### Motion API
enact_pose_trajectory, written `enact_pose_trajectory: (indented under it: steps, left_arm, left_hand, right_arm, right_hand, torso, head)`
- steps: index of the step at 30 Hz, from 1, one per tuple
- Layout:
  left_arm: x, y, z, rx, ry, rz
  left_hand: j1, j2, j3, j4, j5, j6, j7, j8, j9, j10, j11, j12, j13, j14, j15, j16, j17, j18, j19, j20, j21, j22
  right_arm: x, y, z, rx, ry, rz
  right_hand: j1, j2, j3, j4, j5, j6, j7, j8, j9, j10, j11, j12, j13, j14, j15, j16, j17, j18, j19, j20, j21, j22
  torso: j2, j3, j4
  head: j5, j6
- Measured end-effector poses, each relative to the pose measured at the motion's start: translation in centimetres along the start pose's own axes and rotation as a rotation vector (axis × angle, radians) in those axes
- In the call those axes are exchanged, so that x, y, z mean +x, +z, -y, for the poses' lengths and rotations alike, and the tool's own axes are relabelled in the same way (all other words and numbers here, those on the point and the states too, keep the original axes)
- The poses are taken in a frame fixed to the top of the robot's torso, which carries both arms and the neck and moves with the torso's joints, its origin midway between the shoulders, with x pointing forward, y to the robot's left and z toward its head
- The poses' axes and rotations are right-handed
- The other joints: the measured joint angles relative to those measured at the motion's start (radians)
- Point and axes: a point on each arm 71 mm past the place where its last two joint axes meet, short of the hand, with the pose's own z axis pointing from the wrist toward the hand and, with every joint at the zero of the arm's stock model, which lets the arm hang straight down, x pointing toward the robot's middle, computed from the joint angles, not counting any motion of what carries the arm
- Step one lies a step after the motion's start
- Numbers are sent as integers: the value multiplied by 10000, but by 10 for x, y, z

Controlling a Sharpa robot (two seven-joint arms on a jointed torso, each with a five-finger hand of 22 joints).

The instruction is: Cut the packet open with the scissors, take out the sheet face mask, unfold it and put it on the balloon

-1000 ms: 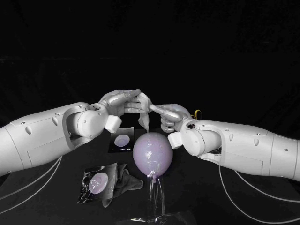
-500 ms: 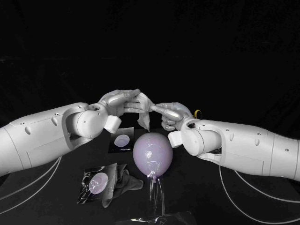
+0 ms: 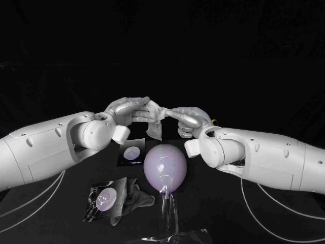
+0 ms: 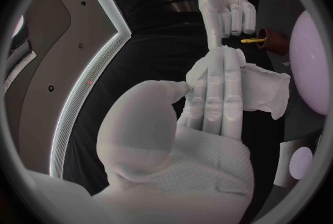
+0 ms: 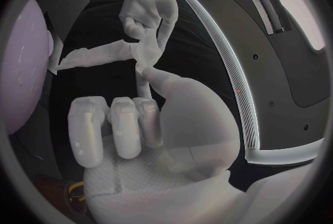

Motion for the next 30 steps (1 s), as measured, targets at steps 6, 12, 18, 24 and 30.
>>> enact_pose_trajectory:
  steps: [6, 12, 18, 24, 30]
  left_arm:
    - [-4, 1, 0, 33, 188, 389]
    - [-6, 2, 0, 49, 341, 680]
    - [-6, 3, 0, 36, 419, 837]
    - [-8, 2, 0, 13, 470, 954]
    - [-9, 3, 9, 54, 569, 1038]
  left_hand:
    - [-12, -12, 0, 0, -1, 10, -9, -2, -35, 0, 0, 0, 0, -1, 1, 0, 24, -2, -1, 0, -1, -1]
    - [-28, -28, 0, 0, -1, 62, -17, -6, -62, 0, 0, 0, 1, -1, 1, 0, 51, -8, -1, 1, -2, 2]
    - [-46, -60, 0, 0, -1, 128, -58, -83, -124, 4, -4, 0, 1, -2, 2, 0, 132, -14, -1, 1, 81, 46]
    - [-21, -114, -29, -29, -4, 268, -95, -170, -233, 182, -77, -20, 1, 215, -128, 296, 361, -21, 99, -98, 346, 173]
    - [-33, -126, -29, -29, -24, 341, -168, -260, -353, 234, -126, -100, -10, 759, -258, 1002, 823, -97, 434, -288, 851, 450]
  right_arm:
    - [0, 0, -14, -215, -135, -174]
    - [-1, 3, -26, -197, -366, -439]
    - [-3, 9, -34, 64, -638, -618]
    - [-12, 21, -46, 234, -1042, -406]
    - [-20, 29, -49, 472, -1372, -159]
  right_hand:
    - [-95, -13, 97, -42, -1, -1, -1, 4, 0, 20, -20, 1, 2, -1, 2, 16, 1, -1, 0, 0, -39, 4]
    - [-187, -25, 132, -77, -3, -39, -39, 117, 0, 36, -36, 0, 1, 17, -17, 21, 4, 0, -2, 1, -101, 7]
    - [-214, 0, 233, -123, -7, -40, -40, 117, 0, 36, -36, -1, -3, 34, -34, 20, 9, 0, -4, 2, -195, 7]
    - [-346, -27, 277, -166, -21, -42, -42, 178, 0, 36, -36, -2, -7, 34, -33, 14, 9, 0, 1, -3, -198, 6]
    - [-359, -40, 329, -218, -27, -56, -56, 226, 0, 36, -35, -4, -5, 33, -32, 11, 8, -1, 19, -53, -263, 0]
  torso:
    - [-1, 0, 0]
    - [-2, -2, 1]
    - [-3, -3, 3]
    - [2, -6, 8]
    - [6, -6, 8]
  head:
    - [-10, 13]
    - [-17, 34]
    - [2, 49]
    - [5, 59]
    - [36, 47]
